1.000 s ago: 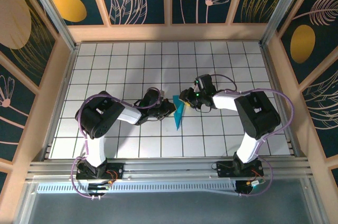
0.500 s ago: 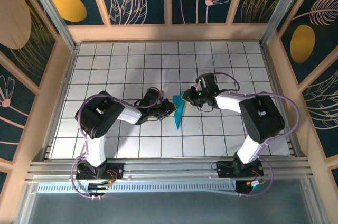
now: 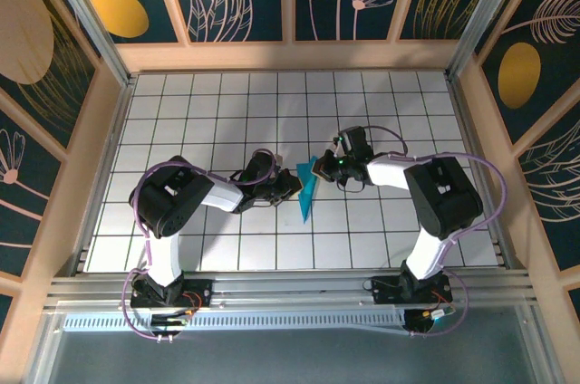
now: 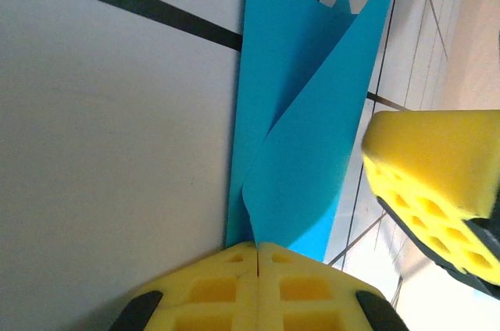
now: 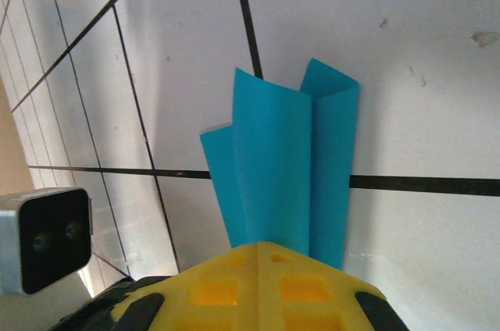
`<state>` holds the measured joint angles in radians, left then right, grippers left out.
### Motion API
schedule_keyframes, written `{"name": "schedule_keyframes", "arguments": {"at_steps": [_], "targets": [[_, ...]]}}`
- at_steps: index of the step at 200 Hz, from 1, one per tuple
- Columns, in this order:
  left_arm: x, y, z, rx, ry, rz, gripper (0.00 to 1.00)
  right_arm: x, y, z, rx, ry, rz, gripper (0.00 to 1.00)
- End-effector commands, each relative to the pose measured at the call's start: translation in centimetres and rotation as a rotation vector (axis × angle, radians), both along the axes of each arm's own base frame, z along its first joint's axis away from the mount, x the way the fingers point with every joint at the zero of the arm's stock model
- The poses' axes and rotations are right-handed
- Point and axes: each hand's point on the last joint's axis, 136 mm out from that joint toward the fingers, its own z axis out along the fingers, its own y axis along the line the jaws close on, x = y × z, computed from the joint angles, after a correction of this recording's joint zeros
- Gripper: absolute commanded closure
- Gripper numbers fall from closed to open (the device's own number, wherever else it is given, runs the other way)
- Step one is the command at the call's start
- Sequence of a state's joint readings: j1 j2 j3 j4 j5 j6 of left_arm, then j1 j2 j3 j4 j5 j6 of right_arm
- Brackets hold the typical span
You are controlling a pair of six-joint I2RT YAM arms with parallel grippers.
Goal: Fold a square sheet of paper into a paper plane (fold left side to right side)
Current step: Fold the wing for the fifth time at the center of the table.
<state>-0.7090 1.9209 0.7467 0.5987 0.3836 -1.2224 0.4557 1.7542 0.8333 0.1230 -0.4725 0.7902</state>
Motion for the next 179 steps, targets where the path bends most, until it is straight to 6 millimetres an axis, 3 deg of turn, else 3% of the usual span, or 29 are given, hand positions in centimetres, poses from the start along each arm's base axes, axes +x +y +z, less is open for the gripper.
{"name": "schedule_keyframes", "arguments": {"at_steps": [1,179], "targets": [[-3.1,2.1,-4.7,0.146,0.155,-0.005,1.0,0.2,0.5,-0.2,-0.001,-0.003,0.02,1.0],[-3.2,1.7,-5.2,0.147,0.17,-0.03,0.98,-1.1,-0.9,-3.1,-0.085,0.085,0.002,1.0]]}}
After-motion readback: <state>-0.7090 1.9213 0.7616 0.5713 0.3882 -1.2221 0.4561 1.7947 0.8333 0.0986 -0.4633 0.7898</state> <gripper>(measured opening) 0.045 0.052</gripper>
